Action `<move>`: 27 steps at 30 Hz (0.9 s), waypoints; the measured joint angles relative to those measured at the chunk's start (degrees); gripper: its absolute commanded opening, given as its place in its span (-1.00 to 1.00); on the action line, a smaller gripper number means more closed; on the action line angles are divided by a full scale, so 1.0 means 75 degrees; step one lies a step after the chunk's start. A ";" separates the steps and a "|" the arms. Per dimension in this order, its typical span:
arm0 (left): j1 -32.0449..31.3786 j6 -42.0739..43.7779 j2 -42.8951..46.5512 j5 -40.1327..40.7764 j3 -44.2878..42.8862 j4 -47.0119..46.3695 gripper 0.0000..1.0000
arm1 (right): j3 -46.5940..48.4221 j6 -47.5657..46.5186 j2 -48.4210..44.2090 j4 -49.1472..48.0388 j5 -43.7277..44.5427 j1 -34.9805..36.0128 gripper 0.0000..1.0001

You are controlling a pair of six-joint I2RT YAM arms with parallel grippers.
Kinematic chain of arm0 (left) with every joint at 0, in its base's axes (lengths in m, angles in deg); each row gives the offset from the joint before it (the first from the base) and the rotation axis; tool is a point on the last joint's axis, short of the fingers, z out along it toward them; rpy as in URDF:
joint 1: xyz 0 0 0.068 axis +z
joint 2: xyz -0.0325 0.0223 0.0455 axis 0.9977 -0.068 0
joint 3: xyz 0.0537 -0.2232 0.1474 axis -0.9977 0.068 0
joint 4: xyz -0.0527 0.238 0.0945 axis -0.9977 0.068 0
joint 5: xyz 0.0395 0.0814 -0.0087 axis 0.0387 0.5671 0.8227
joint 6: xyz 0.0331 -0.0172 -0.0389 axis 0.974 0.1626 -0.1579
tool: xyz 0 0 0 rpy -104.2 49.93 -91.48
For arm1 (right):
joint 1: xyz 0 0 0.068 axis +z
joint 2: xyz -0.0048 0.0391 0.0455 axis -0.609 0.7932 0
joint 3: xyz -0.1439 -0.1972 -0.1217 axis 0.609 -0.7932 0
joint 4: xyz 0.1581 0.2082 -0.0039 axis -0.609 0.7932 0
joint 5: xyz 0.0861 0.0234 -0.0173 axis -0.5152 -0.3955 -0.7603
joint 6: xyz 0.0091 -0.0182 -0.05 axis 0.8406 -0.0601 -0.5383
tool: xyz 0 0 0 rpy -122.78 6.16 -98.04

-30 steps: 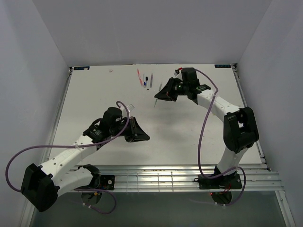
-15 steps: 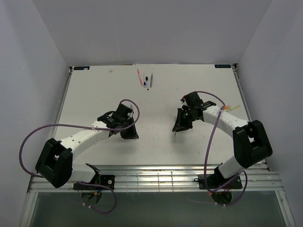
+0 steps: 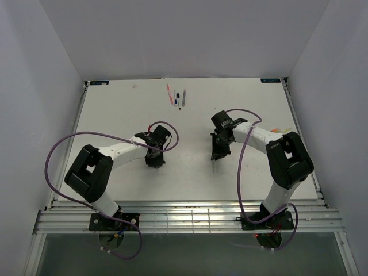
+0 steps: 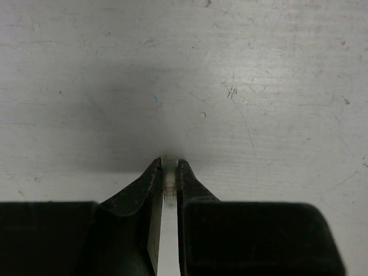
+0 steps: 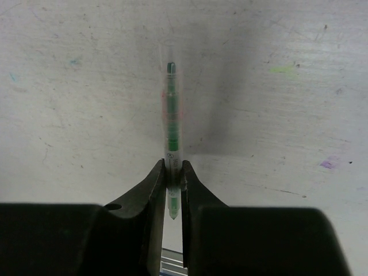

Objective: Open the pen caps

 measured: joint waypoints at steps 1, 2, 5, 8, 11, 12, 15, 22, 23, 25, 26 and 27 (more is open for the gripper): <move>-0.0012 0.0023 -0.0047 0.0073 -0.0047 0.0009 -1.00 | -0.0003 0.0000 0.0020 0.0020 0.0087 0.0017 -0.82; -0.0023 0.0038 -0.0096 0.0143 -0.0087 0.0009 -1.00 | -0.0003 0.0000 0.0032 0.0023 0.0140 0.0026 -0.80; -0.0032 0.0067 -0.0166 0.0239 -0.0146 0.0003 -0.90 | -0.0050 0.0003 0.0055 0.0026 0.0265 0.0044 -0.74; -0.0041 0.0064 -0.0216 0.0262 -0.0189 0.0023 -0.74 | -0.0128 0.0003 0.0125 0.0000 0.0323 0.0073 -0.68; -0.0047 0.0064 -0.0259 0.0268 -0.0227 0.0050 -0.70 | -0.0195 0.0020 0.0178 -0.0012 0.0306 0.0099 -0.59; -0.0047 0.0064 -0.0259 0.0268 -0.0230 0.0050 -0.65 | -0.0198 0.0020 0.0178 -0.0026 0.0283 0.0108 -0.52; -0.0050 0.0052 -0.0262 0.0268 -0.0224 0.0050 -0.50 | -0.0230 0.0032 0.0175 -0.0099 0.0216 0.0111 -0.45; -0.0044 0.0000 -0.0160 0.0277 -0.0073 -0.0052 -0.32 | -0.0274 0.0064 0.0157 -0.0230 0.0020 0.0111 -0.29; -0.0047 0.0000 -0.0146 0.0280 -0.0055 -0.0070 -0.30 | -0.0274 0.0064 0.0157 -0.0236 0.0009 0.0111 -0.28; -0.0044 0.0006 -0.0111 0.0294 -0.0009 -0.0111 -0.24 | -0.0274 0.0064 0.0157 -0.0239 -0.0009 0.0111 -0.24; -0.0044 0.0009 -0.0102 0.0300 0.0006 -0.0137 -0.23 | -0.0274 0.0064 0.0157 -0.0245 -0.0026 0.0111 -0.20; -0.0044 0.0000 -0.0093 0.0303 0.0017 -0.0175 -0.21 | -0.0274 0.0067 0.0157 -0.0256 -0.0047 0.0114 -0.13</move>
